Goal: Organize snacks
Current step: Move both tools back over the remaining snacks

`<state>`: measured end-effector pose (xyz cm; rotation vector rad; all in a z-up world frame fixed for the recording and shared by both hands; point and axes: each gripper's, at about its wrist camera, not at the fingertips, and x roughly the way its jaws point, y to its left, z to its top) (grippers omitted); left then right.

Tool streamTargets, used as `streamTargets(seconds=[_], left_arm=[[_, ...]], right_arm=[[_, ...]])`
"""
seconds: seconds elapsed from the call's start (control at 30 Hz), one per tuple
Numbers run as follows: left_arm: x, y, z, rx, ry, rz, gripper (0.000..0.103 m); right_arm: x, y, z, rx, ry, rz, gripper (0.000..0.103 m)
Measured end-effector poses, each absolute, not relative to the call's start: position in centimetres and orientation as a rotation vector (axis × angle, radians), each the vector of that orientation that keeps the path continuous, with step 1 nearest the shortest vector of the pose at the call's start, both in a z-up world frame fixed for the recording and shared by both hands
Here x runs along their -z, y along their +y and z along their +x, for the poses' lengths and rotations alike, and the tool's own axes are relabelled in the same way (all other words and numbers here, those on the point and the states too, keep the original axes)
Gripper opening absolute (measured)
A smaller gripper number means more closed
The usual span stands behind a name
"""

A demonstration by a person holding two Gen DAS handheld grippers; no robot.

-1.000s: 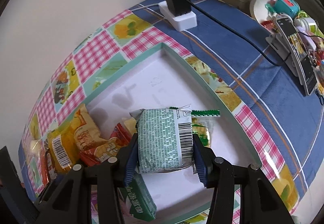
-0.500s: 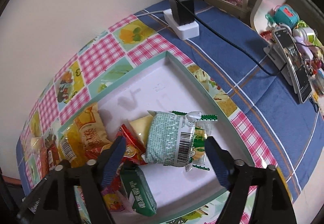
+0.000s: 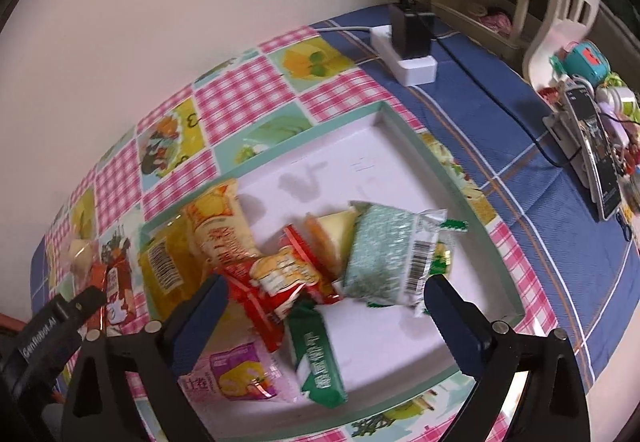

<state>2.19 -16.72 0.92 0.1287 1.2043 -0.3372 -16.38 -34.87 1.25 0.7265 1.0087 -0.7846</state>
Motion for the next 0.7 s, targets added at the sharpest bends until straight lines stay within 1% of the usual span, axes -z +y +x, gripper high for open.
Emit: streamTargets(seconds=[0.03, 0.13, 0.2, 0.5, 0.63, 0.7], left_arm=[[-1.0, -16.2, 2.5, 0.322, 1.202, 0.126, 0.085], [-1.1, -15.2, 3.1, 0.281, 1.19, 0.118, 0.095], [-1.2, -14.4, 3.6, 0.259, 1.186, 0.106, 0.095], [-1.6, -10.1, 5.3, 0.168, 1.186, 0.033, 0.095], [-1.6, -7.5, 5.9, 0.115, 1.184, 0.004, 0.1], [-1.7, -6.3, 6.3, 0.093, 1.18, -0.011, 0.101]], right_arm=[[-1.3, -34.4, -16.0, 0.773, 1.013, 0.715, 0.1], [-1.4, -33.4, -15.2, 0.747, 1.02, 0.687, 0.101], [-1.6, -32.6, -14.7, 0.724, 1.021, 0.673, 0.103], [-1.9, -30.6, -13.1, 0.681, 1.03, 0.61, 0.103], [-2.0, -29.8, -12.7, 0.668, 1.036, 0.592, 0.103], [-2.0, -29.2, -12.3, 0.656, 1.039, 0.578, 0.103]])
